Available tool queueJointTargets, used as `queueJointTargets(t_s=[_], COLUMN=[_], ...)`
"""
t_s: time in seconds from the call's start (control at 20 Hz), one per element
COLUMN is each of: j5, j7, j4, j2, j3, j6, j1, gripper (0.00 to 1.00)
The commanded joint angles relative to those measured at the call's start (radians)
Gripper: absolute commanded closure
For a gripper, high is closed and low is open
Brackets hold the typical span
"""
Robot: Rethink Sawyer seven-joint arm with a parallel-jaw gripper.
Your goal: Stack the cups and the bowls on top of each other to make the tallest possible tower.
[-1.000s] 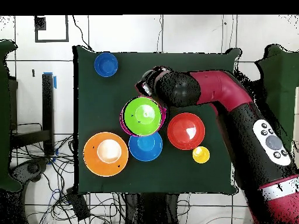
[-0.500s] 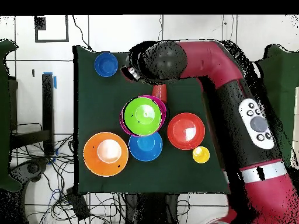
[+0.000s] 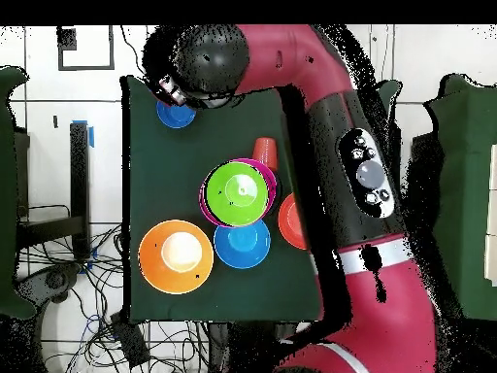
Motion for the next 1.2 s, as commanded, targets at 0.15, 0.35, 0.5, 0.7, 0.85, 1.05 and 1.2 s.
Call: queueJointTargets(t_s=[0.15,0.35,0.5,0.7,0.85,1.05,1.2], j5=[-0.008,-0.026,-0.050,-0.078,-0.084,-0.095,-0.095], j7=[0.207,0.154,0.087,0.005,-0.013,0.002,0.043], j4=[-0.195,-0.283,-0.379,-0.506,-0.530,-0.550,-0.518], j2=[0.134,0.190,0.235,0.307,0.317,0.319,0.283], j3=[-0.152,-0.152,-0.135,-0.098,-0.093,-0.105,-0.137], j6=[0.141,0.158,0.181,0.224,0.232,0.249,0.254], j1=[0.081,0.112,0.140,0.165,0.169,0.181,0.187], gripper=[0.00,0.00,0.00,0.00,0.00,0.00,0.00])
